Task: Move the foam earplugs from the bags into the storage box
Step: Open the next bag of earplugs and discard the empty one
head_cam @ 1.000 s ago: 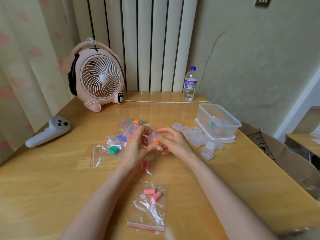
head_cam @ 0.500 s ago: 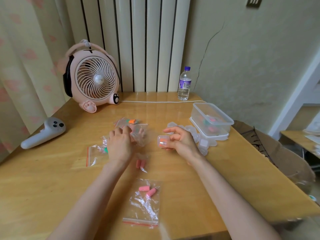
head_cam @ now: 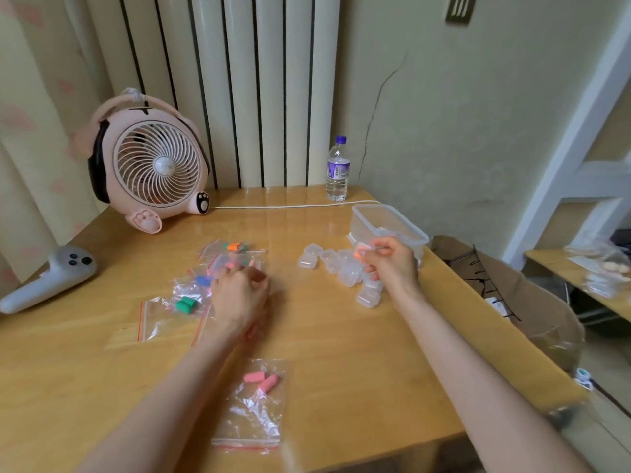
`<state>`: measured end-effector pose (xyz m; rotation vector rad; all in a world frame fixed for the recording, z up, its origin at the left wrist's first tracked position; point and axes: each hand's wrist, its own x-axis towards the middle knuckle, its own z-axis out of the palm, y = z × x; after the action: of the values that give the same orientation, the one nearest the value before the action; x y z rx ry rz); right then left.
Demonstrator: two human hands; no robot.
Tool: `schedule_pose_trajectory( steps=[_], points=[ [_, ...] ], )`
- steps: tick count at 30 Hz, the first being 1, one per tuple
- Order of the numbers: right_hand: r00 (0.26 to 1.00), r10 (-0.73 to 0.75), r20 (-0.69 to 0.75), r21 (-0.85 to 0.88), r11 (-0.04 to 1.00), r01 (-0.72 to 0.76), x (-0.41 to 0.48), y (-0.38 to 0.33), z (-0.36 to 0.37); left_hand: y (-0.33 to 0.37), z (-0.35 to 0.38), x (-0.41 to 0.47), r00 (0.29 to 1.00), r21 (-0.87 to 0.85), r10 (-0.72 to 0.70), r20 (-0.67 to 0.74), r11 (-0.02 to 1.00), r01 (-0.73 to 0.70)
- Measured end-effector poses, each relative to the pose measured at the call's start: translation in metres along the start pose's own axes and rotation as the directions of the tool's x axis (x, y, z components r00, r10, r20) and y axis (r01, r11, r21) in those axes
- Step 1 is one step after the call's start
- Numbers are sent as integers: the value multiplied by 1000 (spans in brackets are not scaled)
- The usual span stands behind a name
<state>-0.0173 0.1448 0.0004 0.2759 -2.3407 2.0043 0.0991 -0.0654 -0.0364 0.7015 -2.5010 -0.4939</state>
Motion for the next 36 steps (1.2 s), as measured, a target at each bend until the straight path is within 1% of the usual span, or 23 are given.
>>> schedule_pose_trajectory(
  steps=[2,3,4,6,9,10,11,12,13,14,16,17,18,22,24,26,28,30,32,34,36],
  points=[
    [990,-29,-138,-40,999,24,20,-2,-15,11,-4,-1,999,-126,14,-50,992,-21],
    [984,-33,-173,-26,999,29,29,-6,-21,18,-7,-3,998,-188,26,-64,981,-38],
    [983,-27,-183,-10,1000,26,42,-8,-26,25,-9,-4,996,-239,46,-77,969,-63],
    [987,7,-161,-20,1000,-11,63,-14,-34,39,-14,-6,992,-328,101,-79,937,-122],
    [989,8,-150,-210,977,-40,79,-18,-46,54,-15,-9,977,-448,209,-39,870,-204],
    [989,-9,-150,-239,971,-27,76,-20,-49,56,-14,-10,971,-460,238,-28,859,-224],
    [992,-16,-126,-221,975,-12,67,-24,-51,58,-13,-11,968,-478,252,-6,849,-225],
    [998,-19,-63,-179,984,7,55,-28,-53,61,-12,-13,965,-512,263,20,831,-216],
    [998,-33,45,-141,989,39,40,-33,-54,66,-13,-16,961,-565,273,49,801,-199],
    [983,-56,176,-127,989,79,25,-37,-55,72,-14,-19,954,-631,290,72,755,-182],
    [903,-70,423,-164,975,152,-6,-44,-60,88,-19,-28,943,-757,311,117,642,-118],
    [867,-53,495,-186,969,165,-19,-45,-63,96,-20,-32,939,-800,315,141,595,-79],
    [850,-37,525,-192,968,160,-29,-44,-66,102,-20,-36,936,-826,314,161,562,-47],
    [880,-61,471,-91,989,118,-52,-31,-90,121,-17,-51,929,-861,304,210,507,29],
    [879,-55,473,-62,993,96,-62,-26,-109,132,-18,-61,924,-871,303,232,488,59],
    [871,-29,490,-57,996,65,-75,-22,-128,143,-17,-73,916,-891,319,245,446,83],
    [883,0,469,-80,996,42,-90,-17,-148,156,-15,-84,904,-902,344,256,421,95],
    [913,3,408,-121,991,51,-102,-9,-172,169,-9,-98,886,-899,373,274,427,98],
    [937,29,348,-152,988,25,-116,0,-201,181,-3,-114,860,-886,414,298,455,88],
    [941,98,323,-188,981,-37,-133,13,-231,191,2,-133,829,-873,471,301,486,40],
    [926,196,322,-233,965,-123,-153,29,-256,200,8,-156,786,-875,545,292,483,-10]
  ],
)
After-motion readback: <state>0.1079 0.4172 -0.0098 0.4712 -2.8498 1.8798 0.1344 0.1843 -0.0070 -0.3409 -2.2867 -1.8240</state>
